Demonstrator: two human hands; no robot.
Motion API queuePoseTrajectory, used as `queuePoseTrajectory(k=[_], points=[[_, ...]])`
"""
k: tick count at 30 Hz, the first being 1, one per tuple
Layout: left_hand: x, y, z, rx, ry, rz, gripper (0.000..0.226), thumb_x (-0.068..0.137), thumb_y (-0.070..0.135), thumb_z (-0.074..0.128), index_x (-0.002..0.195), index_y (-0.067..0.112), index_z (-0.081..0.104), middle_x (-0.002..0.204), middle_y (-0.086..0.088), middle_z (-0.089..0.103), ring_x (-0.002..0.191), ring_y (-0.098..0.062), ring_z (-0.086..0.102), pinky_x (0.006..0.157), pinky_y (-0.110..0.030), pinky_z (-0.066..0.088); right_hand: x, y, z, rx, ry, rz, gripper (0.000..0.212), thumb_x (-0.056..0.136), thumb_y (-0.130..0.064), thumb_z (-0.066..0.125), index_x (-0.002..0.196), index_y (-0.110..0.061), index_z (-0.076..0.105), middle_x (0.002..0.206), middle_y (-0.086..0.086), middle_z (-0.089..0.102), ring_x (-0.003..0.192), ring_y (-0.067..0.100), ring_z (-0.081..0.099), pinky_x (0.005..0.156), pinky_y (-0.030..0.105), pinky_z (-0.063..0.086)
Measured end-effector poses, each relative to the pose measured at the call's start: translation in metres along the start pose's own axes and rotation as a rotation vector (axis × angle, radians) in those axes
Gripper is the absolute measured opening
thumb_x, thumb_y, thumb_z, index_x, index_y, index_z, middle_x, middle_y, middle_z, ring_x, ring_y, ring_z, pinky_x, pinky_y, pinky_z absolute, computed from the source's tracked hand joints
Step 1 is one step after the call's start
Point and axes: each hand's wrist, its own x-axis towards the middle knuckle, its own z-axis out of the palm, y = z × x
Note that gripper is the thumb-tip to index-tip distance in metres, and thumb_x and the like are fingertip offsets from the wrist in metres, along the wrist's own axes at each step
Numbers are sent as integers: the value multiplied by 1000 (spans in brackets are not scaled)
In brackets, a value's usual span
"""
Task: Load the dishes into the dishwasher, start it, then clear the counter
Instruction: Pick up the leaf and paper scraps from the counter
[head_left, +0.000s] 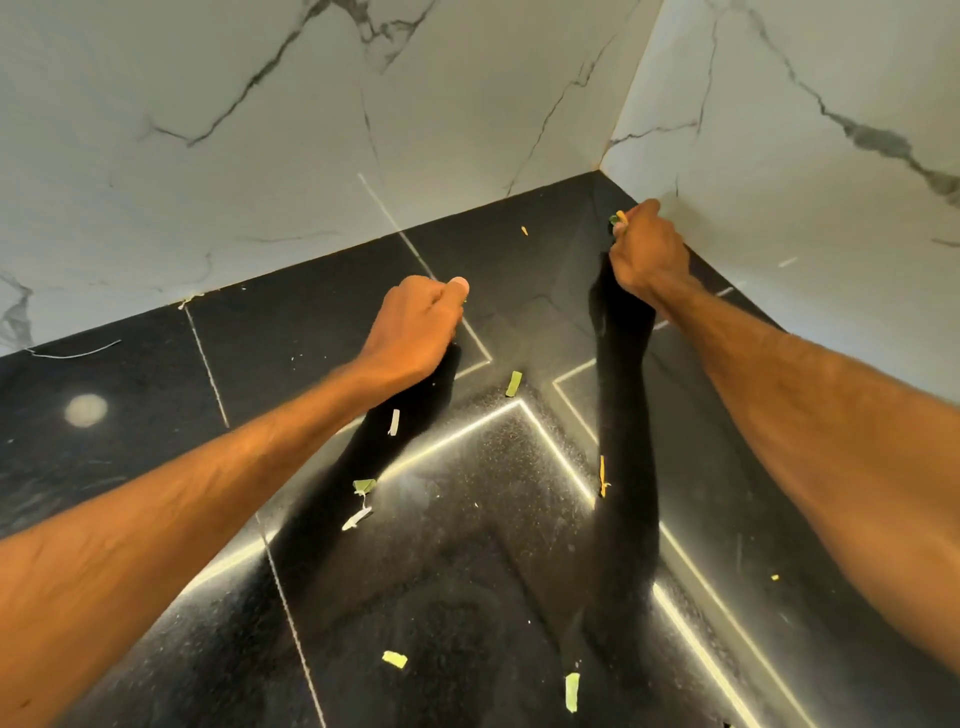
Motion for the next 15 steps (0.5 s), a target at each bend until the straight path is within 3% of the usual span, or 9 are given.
queuePoseTrajectory(k=[3,7,15], points=[[13,-7,6,247,82,146,56,105,37,34,57,9,35,50,-3,34,45,-18,33,54,-36,35,17,-10,5,-87,-15,20,47,102,-24,53,136,4,37,128,26,58,117,43,58,94,49,48],[21,-15,15,486,194,212,54,106,37,30,59,12,38,50,-2,38,48,-27,42,59,-43,46,36,-13,7,-179,-56,20,50,101,-25,54,136,7,36,132,27,55,121,44,56,97,49,48],[20,-13,22,577,278,276,49,106,26,39,60,20,28,48,-3,36,43,-32,38,49,-43,44,35,-22,4,-284,-83,15,44,96,-18,62,130,6,47,128,22,58,117,41,59,95,46,51]])
